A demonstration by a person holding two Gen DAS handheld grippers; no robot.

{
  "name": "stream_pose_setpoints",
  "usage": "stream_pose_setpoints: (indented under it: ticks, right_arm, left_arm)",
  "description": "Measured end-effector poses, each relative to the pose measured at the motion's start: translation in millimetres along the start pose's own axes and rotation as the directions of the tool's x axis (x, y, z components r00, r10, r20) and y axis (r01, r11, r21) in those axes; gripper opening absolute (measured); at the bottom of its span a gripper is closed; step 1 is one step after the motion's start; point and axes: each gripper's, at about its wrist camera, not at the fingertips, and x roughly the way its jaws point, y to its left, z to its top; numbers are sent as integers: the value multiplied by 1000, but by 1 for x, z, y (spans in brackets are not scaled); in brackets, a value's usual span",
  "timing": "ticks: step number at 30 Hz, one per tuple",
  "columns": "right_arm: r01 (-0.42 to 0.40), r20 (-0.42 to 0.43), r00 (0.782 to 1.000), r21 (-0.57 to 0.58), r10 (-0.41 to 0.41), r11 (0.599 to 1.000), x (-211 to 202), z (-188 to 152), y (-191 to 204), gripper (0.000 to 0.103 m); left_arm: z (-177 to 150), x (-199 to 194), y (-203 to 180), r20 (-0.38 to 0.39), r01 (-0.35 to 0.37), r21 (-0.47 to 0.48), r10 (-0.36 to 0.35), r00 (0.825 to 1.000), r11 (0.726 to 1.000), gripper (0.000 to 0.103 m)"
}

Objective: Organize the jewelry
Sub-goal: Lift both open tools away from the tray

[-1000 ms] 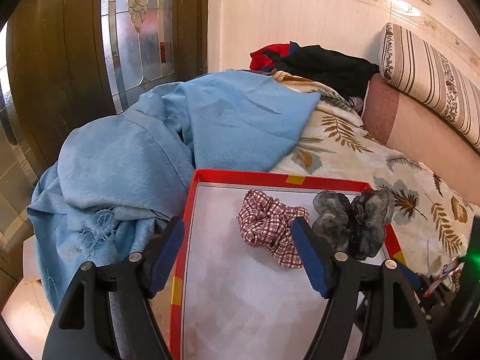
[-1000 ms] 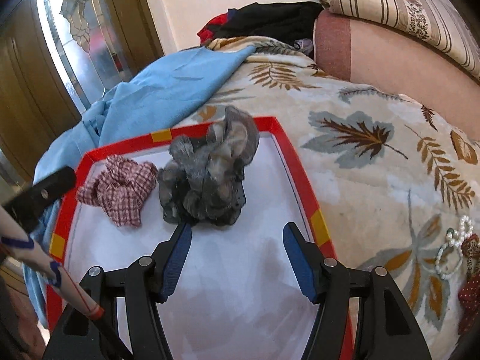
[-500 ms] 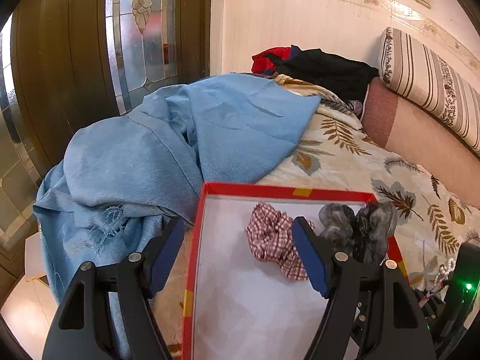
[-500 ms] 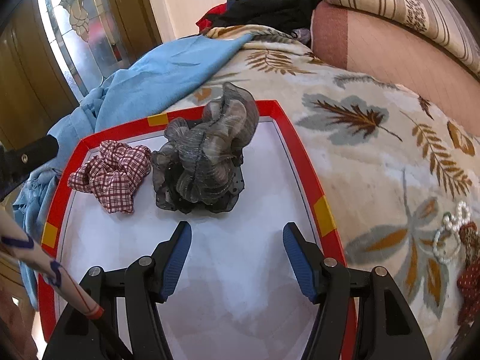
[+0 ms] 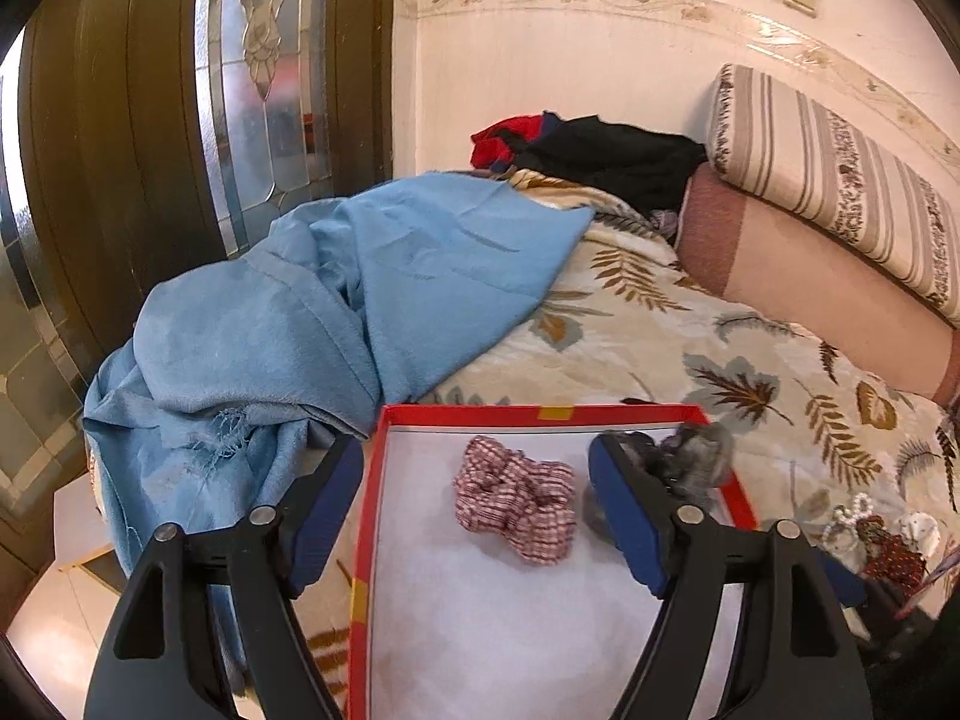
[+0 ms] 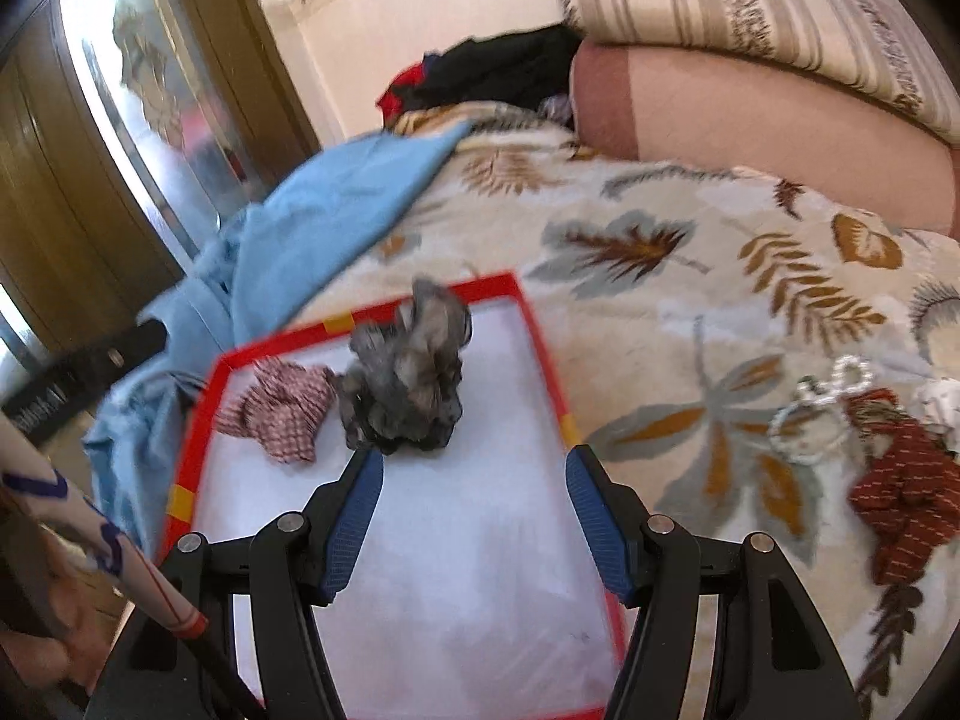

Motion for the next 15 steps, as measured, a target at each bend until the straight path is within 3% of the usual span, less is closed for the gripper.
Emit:
stream_pose_setpoints:
  ticks: [11,15]
  right_arm:
    - [-20,88,996,109,10,994,-88,-17,-60,70]
    - [-17,115,993,154,-1,988,-115,-28,-89,70]
  left_arm:
    - [-15,-48,-53,25,49,86,-51,998,995,80]
    - [-24,-62,-79,9,110,123,-112,994,986,80]
